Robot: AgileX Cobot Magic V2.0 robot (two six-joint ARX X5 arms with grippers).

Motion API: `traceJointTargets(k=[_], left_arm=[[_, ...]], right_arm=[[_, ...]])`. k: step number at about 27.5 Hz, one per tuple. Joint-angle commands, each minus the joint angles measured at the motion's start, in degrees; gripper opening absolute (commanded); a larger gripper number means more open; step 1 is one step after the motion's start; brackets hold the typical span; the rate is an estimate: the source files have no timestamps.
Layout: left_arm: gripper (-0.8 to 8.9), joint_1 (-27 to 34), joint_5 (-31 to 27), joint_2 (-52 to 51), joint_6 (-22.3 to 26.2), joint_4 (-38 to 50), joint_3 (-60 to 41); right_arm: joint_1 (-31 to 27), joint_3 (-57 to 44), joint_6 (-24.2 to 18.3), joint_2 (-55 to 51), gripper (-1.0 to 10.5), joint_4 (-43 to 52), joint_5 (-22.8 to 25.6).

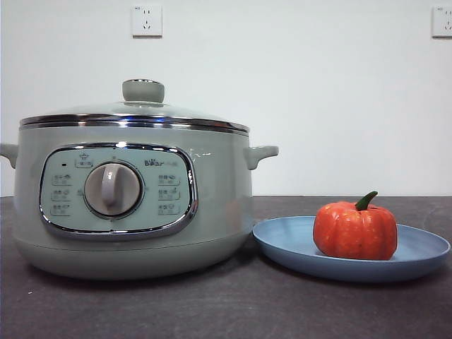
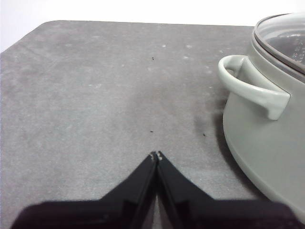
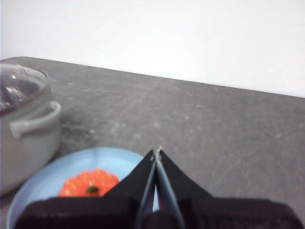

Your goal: Take the pumpkin out from the steamer,put the pumpkin in the blue plate,close the lid

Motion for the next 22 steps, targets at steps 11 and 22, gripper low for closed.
traceJointTargets(k=[11, 22], left_arm=[[-0.03, 0.22, 0.15, -0.07, -0.37, 0.24, -1.01], [-0.03, 0.22, 0.13, -0.07, -0.37, 0.24, -1.01]], right_arm=[[-0.15, -7.37, 0.48, -2.6, 0.0, 1.07, 0.15], [-0.13, -8.48, 1.86, -5.38, 0.0, -2.49, 0.09]])
